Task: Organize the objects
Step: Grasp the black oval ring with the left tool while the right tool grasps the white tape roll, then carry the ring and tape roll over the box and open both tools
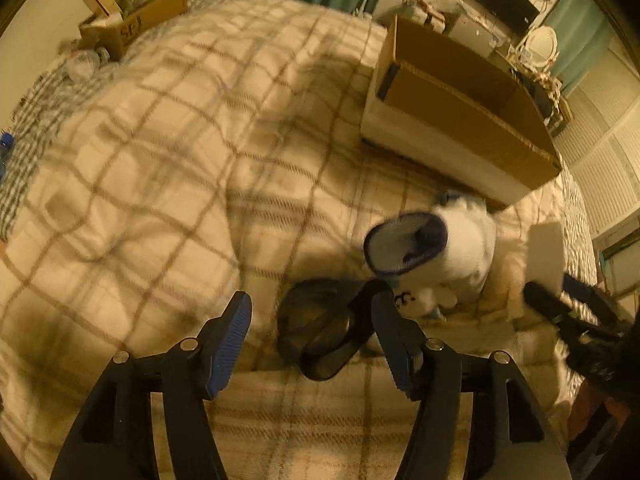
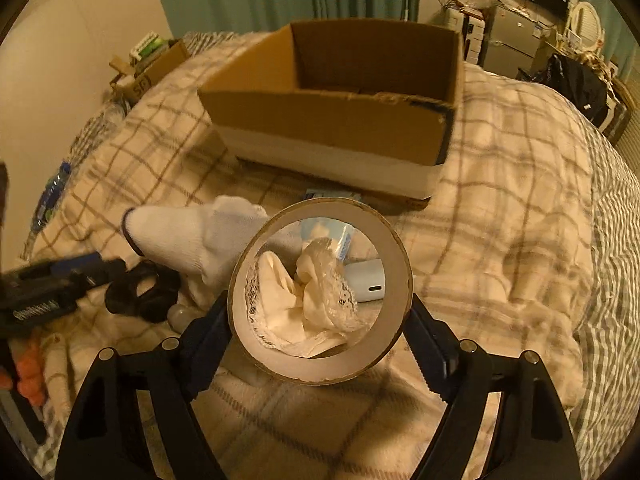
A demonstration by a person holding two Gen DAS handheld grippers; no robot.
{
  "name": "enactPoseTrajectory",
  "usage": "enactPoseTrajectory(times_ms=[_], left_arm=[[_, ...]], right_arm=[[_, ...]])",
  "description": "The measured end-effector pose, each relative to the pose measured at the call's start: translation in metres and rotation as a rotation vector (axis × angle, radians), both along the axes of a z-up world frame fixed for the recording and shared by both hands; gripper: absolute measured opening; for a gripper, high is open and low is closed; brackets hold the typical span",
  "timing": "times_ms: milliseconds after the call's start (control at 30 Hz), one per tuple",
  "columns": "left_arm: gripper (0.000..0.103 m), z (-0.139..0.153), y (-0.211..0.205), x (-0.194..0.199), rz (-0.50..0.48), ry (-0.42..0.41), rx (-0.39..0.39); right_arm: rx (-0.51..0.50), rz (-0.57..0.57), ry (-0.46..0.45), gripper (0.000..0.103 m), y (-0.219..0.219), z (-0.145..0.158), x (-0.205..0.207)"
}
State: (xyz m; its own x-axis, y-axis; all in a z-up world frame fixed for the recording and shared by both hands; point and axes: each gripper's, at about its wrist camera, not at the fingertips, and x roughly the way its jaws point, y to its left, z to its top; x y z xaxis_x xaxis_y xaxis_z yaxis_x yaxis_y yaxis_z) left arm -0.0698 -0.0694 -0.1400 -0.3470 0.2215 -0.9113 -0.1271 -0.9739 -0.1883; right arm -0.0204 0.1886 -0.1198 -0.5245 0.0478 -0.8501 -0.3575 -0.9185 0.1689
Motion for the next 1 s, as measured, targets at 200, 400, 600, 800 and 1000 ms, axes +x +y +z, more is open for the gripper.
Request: enactPoseTrajectory(times_ms=[200,400,600,800,1000], left_arm=[[0.069,-0.032,0.022,-0.004,-0.118,-0.100,-0.035],[0.063,-0.052,0.016,-0.019,-0.095,-0.163,0.016],[0.062,-0.035,0.007,-0.010,-0.080,-0.109,0.049],[0.062,0.026,0.001,0.016,-0.044,0.043,0.017],[0.062,0.098,0.009,0.038,-0.063,0.202,0.052]], right_arm=[[-0.011,-0.015,0.013,0.081,0.004,0.006,0.008],[-0.010,-0.010,0.010,0.081,0.002,0.007,0.008],[0.006,-0.003,0.020,0.081,-0.005,0.018,0.016],[0.048,-0.002,0.068,0.081,-0.017,0.050,0.037],[0.112,0.000,0.151,0.081,-0.030,0.097,0.055]])
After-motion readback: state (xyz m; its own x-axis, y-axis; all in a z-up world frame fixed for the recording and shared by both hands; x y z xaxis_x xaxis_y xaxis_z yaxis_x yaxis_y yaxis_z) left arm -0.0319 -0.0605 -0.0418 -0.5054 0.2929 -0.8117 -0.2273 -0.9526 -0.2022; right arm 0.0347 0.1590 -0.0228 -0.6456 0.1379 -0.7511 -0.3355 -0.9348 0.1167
